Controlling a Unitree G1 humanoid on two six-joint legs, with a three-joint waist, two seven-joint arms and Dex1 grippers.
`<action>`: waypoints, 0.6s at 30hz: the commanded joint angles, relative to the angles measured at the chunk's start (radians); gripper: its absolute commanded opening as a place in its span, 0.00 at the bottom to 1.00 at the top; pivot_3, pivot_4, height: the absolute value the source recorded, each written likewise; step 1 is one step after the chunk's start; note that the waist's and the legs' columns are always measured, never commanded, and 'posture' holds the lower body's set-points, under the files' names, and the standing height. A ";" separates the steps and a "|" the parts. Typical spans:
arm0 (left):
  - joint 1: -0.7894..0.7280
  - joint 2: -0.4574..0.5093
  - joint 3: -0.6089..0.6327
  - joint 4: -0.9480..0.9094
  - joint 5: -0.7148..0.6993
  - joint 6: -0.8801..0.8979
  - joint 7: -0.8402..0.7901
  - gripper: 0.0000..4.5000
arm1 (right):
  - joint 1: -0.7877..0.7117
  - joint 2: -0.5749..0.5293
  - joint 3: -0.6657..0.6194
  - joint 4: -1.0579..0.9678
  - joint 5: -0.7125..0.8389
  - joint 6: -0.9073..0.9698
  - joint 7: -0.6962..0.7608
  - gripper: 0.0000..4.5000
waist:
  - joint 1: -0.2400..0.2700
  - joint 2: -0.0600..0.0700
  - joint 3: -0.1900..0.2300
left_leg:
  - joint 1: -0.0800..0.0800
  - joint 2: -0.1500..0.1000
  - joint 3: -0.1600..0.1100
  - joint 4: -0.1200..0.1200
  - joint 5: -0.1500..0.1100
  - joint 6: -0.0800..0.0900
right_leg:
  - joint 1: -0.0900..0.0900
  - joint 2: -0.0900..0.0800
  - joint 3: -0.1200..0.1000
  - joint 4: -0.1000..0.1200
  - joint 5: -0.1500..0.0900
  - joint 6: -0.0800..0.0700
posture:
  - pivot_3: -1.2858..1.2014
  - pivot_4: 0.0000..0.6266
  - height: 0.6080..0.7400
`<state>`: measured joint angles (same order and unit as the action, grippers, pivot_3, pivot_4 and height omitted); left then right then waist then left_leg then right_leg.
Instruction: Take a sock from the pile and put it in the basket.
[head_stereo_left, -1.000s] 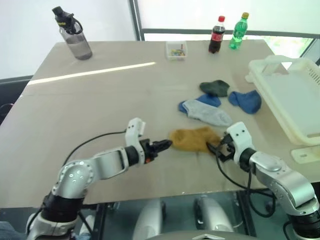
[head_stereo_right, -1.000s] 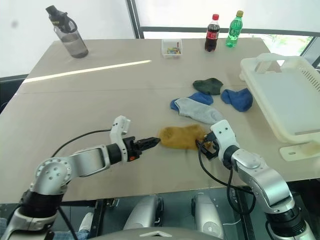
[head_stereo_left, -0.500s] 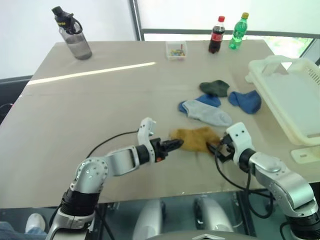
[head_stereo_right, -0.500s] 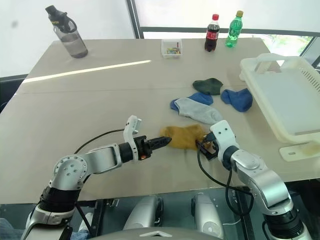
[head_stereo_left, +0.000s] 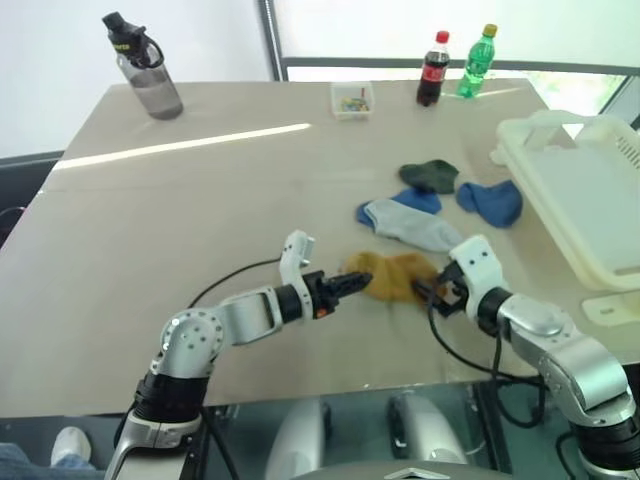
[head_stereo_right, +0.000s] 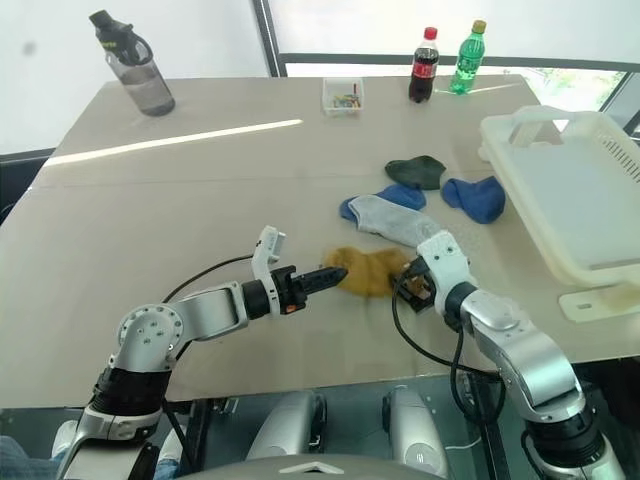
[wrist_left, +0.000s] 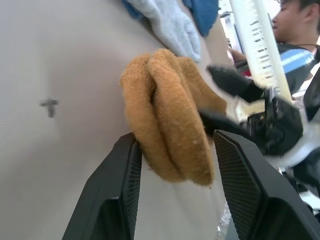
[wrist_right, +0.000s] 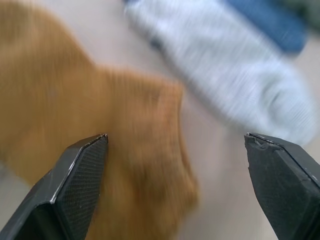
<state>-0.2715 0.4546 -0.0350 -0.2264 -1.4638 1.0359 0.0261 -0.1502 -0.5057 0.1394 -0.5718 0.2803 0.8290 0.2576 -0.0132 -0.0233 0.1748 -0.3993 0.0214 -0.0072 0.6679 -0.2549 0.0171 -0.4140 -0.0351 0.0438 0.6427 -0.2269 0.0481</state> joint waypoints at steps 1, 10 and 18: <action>-0.007 -0.007 0.026 -0.054 0.016 -0.007 -0.071 0.52 | -0.007 0.017 0.006 -0.039 -0.015 -0.060 0.021 1.00 | 0.001 0.000 0.000 | 0.000 0.000 0.000 0.000 0.000 0.000 | 0.000 0.000 0.000 0.000 0.000 0.000 | 0.52 0.24 1.00; -0.043 -0.058 0.013 -0.041 0.101 -0.014 -0.166 0.52 | 0.022 -0.019 0.077 0.029 -0.108 -0.048 0.038 1.00 | 0.003 0.000 0.000 | -0.001 -0.001 0.000 0.000 0.000 0.000 | -0.001 -0.001 0.000 0.000 0.000 0.000 | 0.52 0.24 1.00; -0.112 -0.133 -0.035 0.012 0.206 -0.008 -0.295 0.52 | 0.013 0.019 0.088 0.042 -0.129 -0.034 0.046 1.00 | 0.001 0.000 0.000 | -0.001 -0.001 0.000 0.000 0.000 0.000 | -0.001 0.000 0.000 0.000 0.000 0.000 | 0.52 0.24 1.00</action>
<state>-0.3603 0.3341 -0.0568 -0.2117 -1.2735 1.0335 -0.2293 -0.1333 -0.4941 0.2189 -0.5285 0.1607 0.7863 0.3000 -0.0120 -0.0234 0.1747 -0.4002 0.0208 -0.0073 0.6677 -0.2549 0.0171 -0.4145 -0.0351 0.0437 0.6427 -0.2268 0.0481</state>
